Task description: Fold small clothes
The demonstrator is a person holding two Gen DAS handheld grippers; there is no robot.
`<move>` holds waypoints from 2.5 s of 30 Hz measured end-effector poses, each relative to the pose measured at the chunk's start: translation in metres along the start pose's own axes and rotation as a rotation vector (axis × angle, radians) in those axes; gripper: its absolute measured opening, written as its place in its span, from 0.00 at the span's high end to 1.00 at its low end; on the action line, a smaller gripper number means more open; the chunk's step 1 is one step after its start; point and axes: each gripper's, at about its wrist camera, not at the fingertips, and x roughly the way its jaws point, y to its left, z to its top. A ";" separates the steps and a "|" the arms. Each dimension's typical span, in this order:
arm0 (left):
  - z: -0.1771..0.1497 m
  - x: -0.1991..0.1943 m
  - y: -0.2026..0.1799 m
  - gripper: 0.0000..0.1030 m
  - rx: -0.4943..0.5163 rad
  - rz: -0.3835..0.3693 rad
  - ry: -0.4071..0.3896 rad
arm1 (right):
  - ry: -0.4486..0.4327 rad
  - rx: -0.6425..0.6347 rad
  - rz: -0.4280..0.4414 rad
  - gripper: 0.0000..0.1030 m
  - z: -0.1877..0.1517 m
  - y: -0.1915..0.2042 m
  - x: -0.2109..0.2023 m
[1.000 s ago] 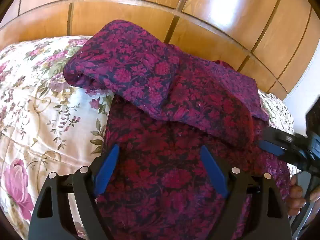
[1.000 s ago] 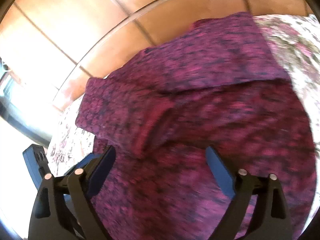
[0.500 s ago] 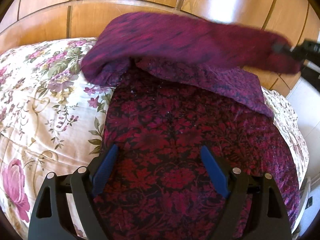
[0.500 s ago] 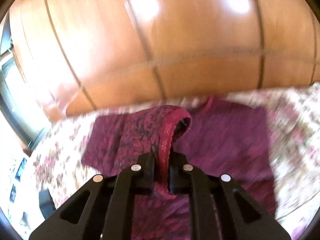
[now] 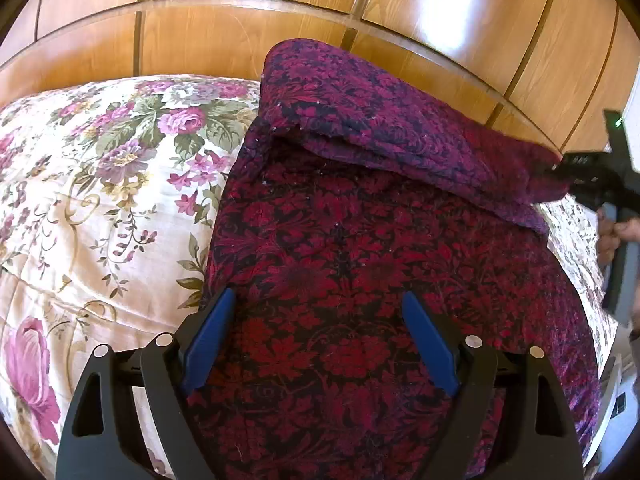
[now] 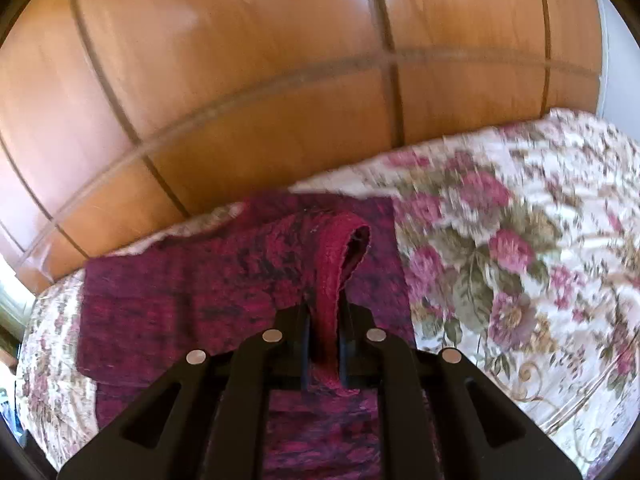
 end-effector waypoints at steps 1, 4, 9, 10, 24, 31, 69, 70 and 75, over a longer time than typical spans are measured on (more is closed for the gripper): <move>0.002 -0.001 0.001 0.19 -0.006 -0.004 0.005 | 0.012 0.004 -0.008 0.91 -0.003 -0.003 0.004; 0.013 -0.009 0.008 0.20 -0.052 -0.036 0.027 | 0.033 0.022 -0.011 0.81 -0.010 -0.011 0.007; 0.048 -0.032 0.032 0.21 -0.146 -0.072 -0.053 | -0.021 0.031 0.015 0.46 -0.013 -0.024 -0.015; 0.056 -0.033 0.037 0.23 -0.157 -0.068 -0.069 | -0.038 0.026 0.019 0.45 -0.012 -0.025 -0.022; 0.165 0.017 0.036 0.54 -0.083 0.002 -0.112 | -0.017 -0.172 0.037 0.40 -0.017 0.034 0.005; 0.196 0.072 0.097 0.28 -0.351 -0.201 0.063 | -0.004 -0.210 0.009 0.39 -0.030 0.035 0.024; 0.131 0.078 -0.004 0.68 0.069 0.178 -0.030 | -0.069 -0.345 -0.060 0.25 -0.053 0.060 0.041; 0.132 0.076 -0.004 0.68 0.066 0.179 -0.036 | -0.072 -0.345 -0.060 0.25 -0.054 0.060 0.041; 0.127 0.050 -0.006 0.68 0.077 0.198 -0.060 | -0.073 -0.344 -0.063 0.24 -0.054 0.060 0.040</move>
